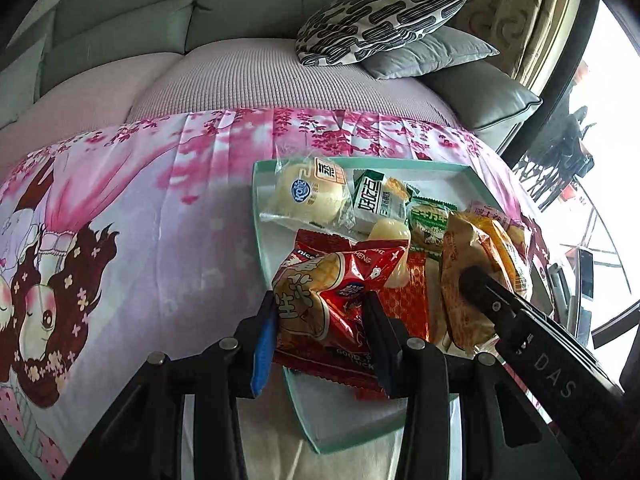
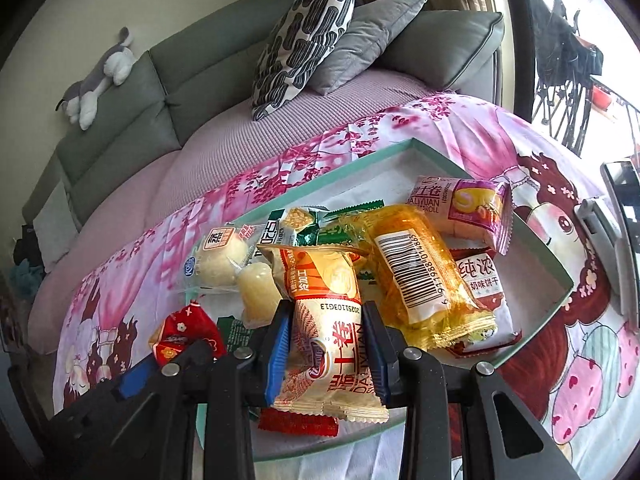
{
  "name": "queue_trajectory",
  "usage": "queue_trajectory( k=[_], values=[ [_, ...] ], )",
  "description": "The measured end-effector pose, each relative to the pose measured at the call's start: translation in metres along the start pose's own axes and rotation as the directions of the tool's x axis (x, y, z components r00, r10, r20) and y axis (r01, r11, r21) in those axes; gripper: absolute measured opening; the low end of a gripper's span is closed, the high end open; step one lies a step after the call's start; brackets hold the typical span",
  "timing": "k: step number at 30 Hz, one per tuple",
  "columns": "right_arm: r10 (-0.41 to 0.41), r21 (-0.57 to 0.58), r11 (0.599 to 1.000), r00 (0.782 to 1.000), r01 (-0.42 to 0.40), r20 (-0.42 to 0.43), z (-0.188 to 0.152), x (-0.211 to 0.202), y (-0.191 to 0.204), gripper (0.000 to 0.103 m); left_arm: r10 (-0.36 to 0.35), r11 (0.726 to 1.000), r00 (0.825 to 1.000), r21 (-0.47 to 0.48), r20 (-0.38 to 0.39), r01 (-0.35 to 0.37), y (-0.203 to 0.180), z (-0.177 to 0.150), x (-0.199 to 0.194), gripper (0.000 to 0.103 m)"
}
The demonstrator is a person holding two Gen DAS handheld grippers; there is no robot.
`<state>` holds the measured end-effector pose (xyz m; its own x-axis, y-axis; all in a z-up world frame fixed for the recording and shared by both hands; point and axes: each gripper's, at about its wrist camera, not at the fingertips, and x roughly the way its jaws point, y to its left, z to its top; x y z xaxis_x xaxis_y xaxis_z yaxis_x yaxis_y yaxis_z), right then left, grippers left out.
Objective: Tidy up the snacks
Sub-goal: 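Open the left gripper in the tray while the right releases the Swiss roll pack there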
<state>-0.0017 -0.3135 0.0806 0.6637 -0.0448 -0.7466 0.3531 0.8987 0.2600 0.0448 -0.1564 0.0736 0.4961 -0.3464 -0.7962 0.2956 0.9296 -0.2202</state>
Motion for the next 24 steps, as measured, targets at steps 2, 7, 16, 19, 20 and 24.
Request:
queue_trajectory(
  k=[2, 7, 16, 19, 20, 24],
  values=[
    [0.0, -0.001, 1.0, 1.0, 0.0, 0.003, 0.002, 0.001, 0.001, 0.037, 0.0, 1.0, 1.0, 0.007, 0.007, 0.0, -0.001, 0.003, 0.002, 0.043],
    [-0.003, -0.009, 1.0, 1.0, 0.003, -0.002, 0.004, 0.005, 0.002, 0.037, 0.008, 1.0, 1.0, 0.019, 0.013, -0.009, -0.005, 0.006, 0.008, 0.044],
    [0.007, 0.001, 1.0, 1.0, -0.007, -0.018, 0.001, 0.008, -0.002, 0.038, 0.005, 1.0, 1.0, 0.0, -0.004, -0.005, 0.0, 0.006, 0.01, 0.055],
    [0.001, -0.001, 1.0, 1.0, -0.001, -0.023, 0.001, 0.008, -0.003, 0.039, 0.004, 1.0, 1.0, -0.018, -0.012, -0.004, 0.004, 0.005, 0.01, 0.064],
    [-0.004, -0.003, 1.0, 1.0, 0.004, -0.026, 0.001, 0.009, -0.003, 0.039, -0.004, 1.0, 1.0, -0.03, -0.017, 0.003, 0.007, 0.005, 0.01, 0.067],
    [-0.002, -0.002, 1.0, 1.0, 0.002, -0.026, 0.0, 0.007, -0.003, 0.05, -0.031, 0.998, 0.999, -0.057, -0.012, 0.031, 0.013, 0.006, 0.005, 0.07]
  ],
)
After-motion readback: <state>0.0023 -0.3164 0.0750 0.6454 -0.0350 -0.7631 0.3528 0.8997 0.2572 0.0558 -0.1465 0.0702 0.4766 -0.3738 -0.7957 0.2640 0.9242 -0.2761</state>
